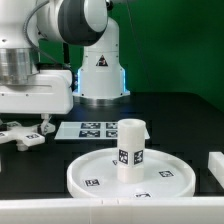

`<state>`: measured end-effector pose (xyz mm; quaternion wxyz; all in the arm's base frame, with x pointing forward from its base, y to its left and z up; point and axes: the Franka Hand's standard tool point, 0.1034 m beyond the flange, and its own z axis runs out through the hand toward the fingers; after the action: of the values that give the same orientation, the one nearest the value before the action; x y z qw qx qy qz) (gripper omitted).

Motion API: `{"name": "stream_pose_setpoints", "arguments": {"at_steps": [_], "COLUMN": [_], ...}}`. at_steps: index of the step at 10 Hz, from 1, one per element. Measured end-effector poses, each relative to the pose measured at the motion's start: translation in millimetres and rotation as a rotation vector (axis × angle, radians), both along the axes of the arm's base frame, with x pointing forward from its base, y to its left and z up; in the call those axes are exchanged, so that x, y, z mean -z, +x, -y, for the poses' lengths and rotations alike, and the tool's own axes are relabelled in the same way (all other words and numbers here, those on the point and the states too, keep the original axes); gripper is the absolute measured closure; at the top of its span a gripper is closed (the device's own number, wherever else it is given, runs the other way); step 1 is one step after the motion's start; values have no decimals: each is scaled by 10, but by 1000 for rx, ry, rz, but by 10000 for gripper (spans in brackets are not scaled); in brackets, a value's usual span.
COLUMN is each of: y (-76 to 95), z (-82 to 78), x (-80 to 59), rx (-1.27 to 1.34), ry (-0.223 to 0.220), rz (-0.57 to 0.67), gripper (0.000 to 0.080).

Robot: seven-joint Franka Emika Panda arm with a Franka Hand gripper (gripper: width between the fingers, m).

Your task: Assemble round table

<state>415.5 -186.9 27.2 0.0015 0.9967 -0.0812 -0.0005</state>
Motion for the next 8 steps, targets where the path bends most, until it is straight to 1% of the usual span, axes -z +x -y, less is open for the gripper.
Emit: {"name": "stream_pose_setpoints", "arguments": {"at_steps": [2,3,4,5,7,8], "y": [2,4,11,21,41,72], "z": [0,-4,-18,-41,-65,-138], "x": [2,2,2,2,1,-10], "rx": [0,0,0,-4,-8,17], "ry": [0,0,1,1,-1,9], "rz": [-1,-1,-1,0,3,-1], "gripper": [150,248,248,358,358,358]}}
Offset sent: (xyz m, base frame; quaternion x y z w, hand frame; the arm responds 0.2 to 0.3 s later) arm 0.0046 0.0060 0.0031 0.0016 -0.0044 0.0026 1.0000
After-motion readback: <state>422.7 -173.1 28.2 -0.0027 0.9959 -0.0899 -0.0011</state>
